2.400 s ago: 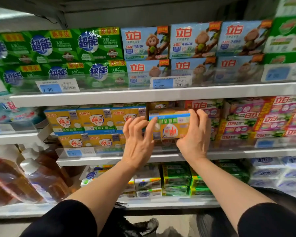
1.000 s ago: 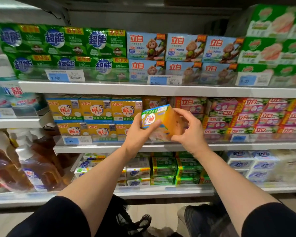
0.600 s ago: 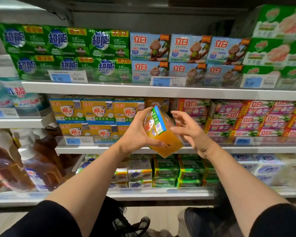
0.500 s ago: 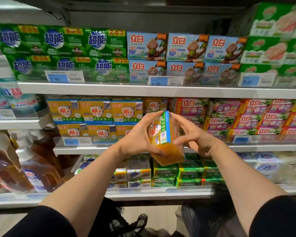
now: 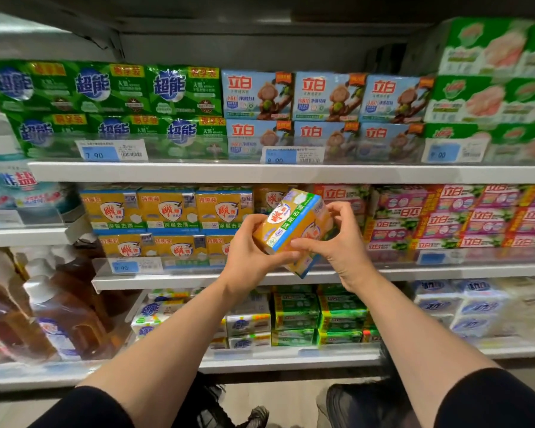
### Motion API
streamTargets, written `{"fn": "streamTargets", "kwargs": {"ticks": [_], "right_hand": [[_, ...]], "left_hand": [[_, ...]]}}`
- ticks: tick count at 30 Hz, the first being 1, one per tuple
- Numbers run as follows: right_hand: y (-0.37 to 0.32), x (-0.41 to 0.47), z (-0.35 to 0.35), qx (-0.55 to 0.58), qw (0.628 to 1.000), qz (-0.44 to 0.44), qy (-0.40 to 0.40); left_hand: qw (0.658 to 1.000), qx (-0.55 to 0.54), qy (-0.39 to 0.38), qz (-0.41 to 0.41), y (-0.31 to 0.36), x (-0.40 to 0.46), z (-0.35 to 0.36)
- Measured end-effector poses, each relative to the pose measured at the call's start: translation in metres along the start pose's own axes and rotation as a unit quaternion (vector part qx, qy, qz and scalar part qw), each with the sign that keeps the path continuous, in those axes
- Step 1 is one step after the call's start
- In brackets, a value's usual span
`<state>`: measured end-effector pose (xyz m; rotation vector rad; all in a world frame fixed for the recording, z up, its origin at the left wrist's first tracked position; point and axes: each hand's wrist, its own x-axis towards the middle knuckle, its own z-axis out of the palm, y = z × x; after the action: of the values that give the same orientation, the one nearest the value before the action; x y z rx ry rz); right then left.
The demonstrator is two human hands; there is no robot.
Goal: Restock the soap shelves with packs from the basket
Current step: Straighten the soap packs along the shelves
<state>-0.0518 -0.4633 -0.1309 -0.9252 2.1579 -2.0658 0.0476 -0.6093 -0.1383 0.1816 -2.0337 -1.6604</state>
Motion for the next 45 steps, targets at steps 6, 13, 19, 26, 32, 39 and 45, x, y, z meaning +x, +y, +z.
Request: {"fn": "streamTargets", "kwargs": {"ticks": [6, 13, 19, 26, 32, 39, 45], "right_hand": [[-0.002, 0.013, -0.015, -0.041, 0.987, 0.027, -0.153], [0.003, 0.028, -0.007, -0.067, 0.998, -0.005, 0.007], [0.000, 0.030, 0.013, -0.161, 0.986, -0.024, 0.048], [0.004, 0.034, 0.040, -0.222, 0.971, 0.008, 0.091], [0.005, 0.032, 0.044, -0.278, 0.950, 0.002, 0.142], [0.007, 0.024, 0.071, -0.320, 0.914, -0.010, 0.251], [0.015, 0.029, 0.073, -0.301, 0.920, 0.018, 0.252]], "left_hand": [[0.997, -0.037, -0.066, 0.000, 0.003, 0.013, -0.022], [0.973, 0.192, 0.125, 0.026, -0.009, 0.014, -0.039], [0.858, 0.494, 0.125, 0.065, -0.034, 0.042, -0.049], [0.830, 0.532, 0.135, 0.102, -0.038, 0.047, -0.053], [0.843, 0.507, 0.146, 0.107, -0.034, 0.047, -0.051], [0.811, 0.543, 0.184, 0.116, -0.040, 0.052, -0.045], [0.807, 0.545, 0.191, 0.120, -0.044, 0.053, -0.043]]}}
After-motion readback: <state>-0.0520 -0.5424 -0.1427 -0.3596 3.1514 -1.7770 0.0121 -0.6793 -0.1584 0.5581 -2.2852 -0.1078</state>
